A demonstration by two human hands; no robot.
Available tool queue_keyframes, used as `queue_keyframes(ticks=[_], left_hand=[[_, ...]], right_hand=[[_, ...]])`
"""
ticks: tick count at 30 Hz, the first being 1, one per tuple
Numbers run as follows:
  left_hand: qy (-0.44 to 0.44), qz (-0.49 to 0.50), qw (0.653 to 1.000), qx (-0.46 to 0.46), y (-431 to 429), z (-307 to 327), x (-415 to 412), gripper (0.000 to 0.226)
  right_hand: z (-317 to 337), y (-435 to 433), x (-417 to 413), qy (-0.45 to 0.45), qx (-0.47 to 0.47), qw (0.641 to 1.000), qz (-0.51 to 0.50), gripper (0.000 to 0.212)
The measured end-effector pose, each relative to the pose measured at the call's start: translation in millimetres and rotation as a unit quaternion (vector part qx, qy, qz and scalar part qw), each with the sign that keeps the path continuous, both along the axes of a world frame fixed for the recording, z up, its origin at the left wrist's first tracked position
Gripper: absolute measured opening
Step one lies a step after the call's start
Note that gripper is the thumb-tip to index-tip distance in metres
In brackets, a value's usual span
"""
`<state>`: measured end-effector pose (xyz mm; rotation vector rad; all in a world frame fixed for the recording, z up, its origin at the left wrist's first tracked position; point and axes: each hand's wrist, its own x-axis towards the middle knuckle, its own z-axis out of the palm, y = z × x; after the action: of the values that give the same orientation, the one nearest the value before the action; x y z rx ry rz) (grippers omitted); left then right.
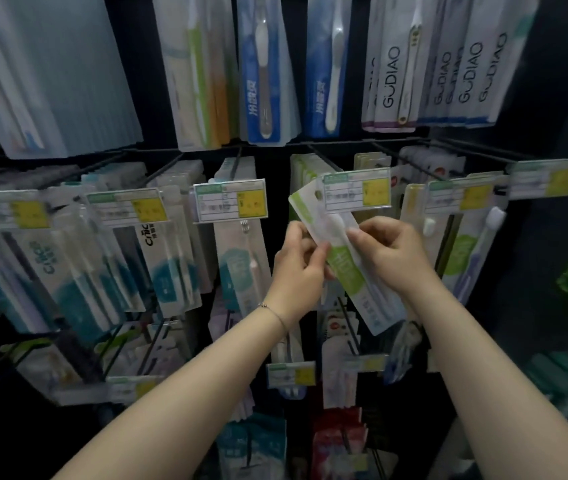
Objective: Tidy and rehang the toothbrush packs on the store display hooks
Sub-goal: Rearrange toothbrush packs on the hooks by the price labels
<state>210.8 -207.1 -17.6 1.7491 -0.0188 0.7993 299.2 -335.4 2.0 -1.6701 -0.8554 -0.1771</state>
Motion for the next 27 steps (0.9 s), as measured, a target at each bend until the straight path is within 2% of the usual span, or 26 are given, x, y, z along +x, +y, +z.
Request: queue_keyframes(ticks=[8, 11, 15, 20, 23, 27], left_hand=[[0.004, 0.042, 0.999, 0.029, -8, -2, 11, 0.008], [0.006, 0.079, 0.993, 0.084, -8, -2, 12, 0.008], [0.023, 0.138, 0.977, 0.158, -6, 1, 12, 0.012], [0.007, 0.216, 0.969, 0.118, -4, -7, 8, 0.036], [-0.046, 0.250, 0.954, 0.156, -10, -13, 3, 0.028], [-0.059, 0.162, 0.954, 0.247, -32, -12, 4, 0.008]], right_hand=[[-10, -4, 15, -0.001, 0.010, 1.000, 0.003, 0.019], [-15, -1, 13, 0.009, -0.005, 1.000, -0.008, 0.020], [-23, 5, 7, 0.067, -0.010, 0.998, -0.008, 0.019], [-32, 0, -3, 0.063, 0.030, 0.997, 0.019, 0.008], [-38, -14, -2, 0.015, 0.069, 0.997, -0.011, 0.008], [-43, -39, 7, -0.042, 0.124, 0.987, -0.092, 0.013]])
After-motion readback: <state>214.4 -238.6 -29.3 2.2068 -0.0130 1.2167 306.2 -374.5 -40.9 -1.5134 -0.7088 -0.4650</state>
